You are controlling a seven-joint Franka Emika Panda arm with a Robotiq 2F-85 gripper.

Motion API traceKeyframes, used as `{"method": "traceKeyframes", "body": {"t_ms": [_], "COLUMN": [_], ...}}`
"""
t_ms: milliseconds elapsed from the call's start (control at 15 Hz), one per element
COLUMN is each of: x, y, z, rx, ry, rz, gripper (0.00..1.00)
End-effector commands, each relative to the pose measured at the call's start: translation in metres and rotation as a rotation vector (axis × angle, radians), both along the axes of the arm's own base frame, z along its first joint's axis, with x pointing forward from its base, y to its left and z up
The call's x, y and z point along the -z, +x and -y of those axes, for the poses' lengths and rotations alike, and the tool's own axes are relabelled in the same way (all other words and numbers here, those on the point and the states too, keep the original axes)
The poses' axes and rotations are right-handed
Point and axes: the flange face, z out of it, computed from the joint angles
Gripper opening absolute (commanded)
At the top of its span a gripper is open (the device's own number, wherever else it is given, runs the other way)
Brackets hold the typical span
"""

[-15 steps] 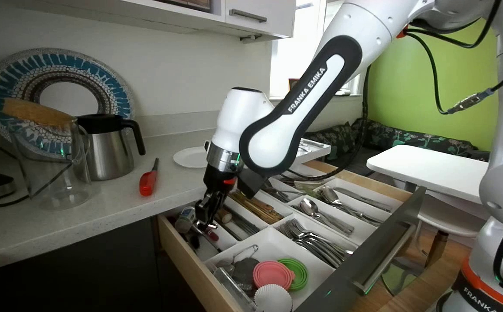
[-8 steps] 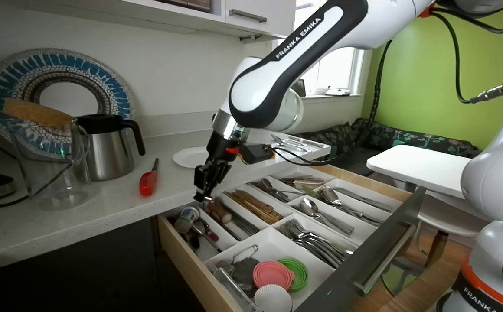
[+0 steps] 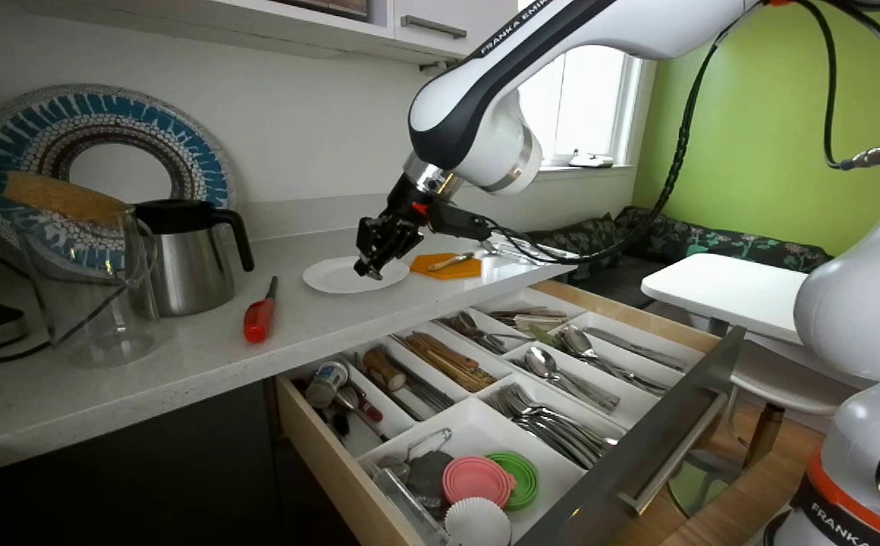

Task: Remove one silver piping nozzle from the open drawer and put it on the white plate.

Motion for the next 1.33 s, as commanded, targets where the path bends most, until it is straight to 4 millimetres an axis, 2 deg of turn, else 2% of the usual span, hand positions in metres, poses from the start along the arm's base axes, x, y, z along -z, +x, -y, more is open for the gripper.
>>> {"method": "traceKeyframes", "body": {"t_ms": [0, 267, 400, 667, 933, 1267], "x": [-0.009, -0.006, 0.003, 0.015, 0.029, 0.046], "y": [0.010, 0.021, 0.027, 0.042, 0.071, 0.109], "z": [0.026, 0.050, 0.062, 0.067, 0.049, -0.006], "rx": [0.190, 0.348, 0.410, 0.500, 0.607, 0.682], "ry": [0.041, 0.087, 0.104, 0.126, 0.173, 0.212], "rz": [0.047, 0.081, 0.088, 0.070, 0.024, 0.026], "gripper": [0.07, 0.07, 0.07, 0.07, 0.07, 0.07]}}
